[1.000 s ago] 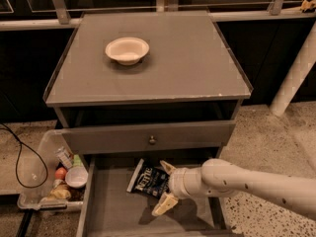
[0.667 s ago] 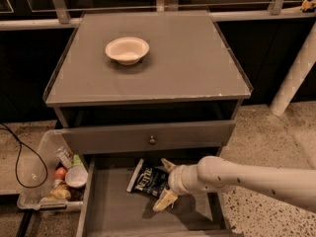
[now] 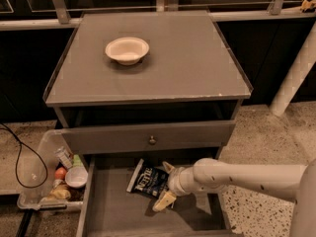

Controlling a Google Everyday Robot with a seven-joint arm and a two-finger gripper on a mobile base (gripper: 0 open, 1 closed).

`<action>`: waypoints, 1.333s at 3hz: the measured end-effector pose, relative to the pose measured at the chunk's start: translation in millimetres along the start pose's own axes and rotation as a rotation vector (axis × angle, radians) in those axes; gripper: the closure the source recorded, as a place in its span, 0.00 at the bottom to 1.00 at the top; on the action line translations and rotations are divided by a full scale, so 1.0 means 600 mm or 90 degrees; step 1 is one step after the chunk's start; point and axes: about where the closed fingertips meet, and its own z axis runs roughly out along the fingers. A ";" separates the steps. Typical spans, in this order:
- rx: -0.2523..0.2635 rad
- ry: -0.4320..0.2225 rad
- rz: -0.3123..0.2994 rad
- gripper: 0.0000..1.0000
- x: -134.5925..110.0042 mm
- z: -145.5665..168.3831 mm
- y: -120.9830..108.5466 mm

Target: Pick blue chip bag from middle drawer and place on counter

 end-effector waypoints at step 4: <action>-0.013 -0.011 0.037 0.00 0.012 0.067 0.019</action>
Offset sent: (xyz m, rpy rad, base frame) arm -0.0166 0.0378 -0.0373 0.0520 0.0776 -0.0120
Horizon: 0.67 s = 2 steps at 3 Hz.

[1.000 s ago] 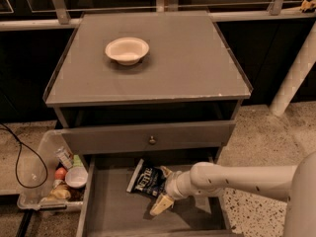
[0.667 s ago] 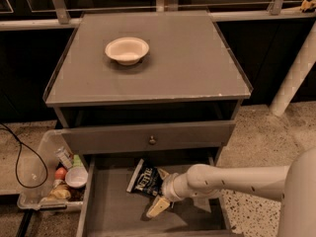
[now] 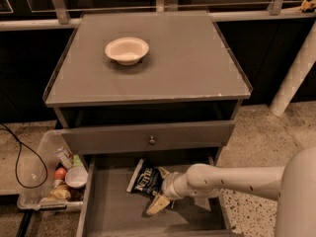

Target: Pick blue chip bag from middle drawer and place on counter

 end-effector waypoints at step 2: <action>0.026 0.029 0.001 0.00 0.040 -0.007 -0.032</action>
Offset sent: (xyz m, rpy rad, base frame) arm 0.0214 -0.0448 -0.0208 -0.0952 -0.0199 -0.0528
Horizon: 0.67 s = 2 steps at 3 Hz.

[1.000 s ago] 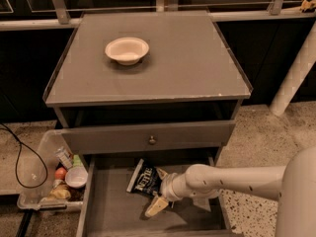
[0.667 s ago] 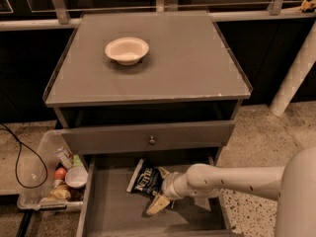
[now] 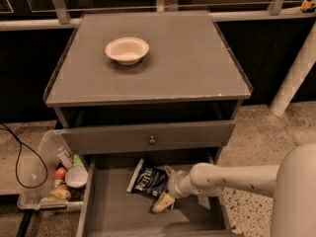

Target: Pick blue chip bag from middle drawer and place on counter

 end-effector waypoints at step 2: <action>0.000 0.000 0.000 0.43 0.001 0.000 0.000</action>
Offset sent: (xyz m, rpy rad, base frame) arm -0.0001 -0.0003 -0.0002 -0.0005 0.0003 -0.0002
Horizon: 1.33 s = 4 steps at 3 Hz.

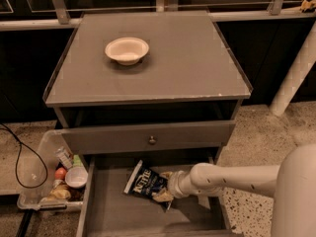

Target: Pick blue chip bag from middle drawer and place on counter

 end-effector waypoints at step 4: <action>-0.003 0.012 0.002 1.00 -0.012 -0.041 0.012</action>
Offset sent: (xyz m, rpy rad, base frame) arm 0.0000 0.0000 0.0000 0.0000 0.0000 0.0000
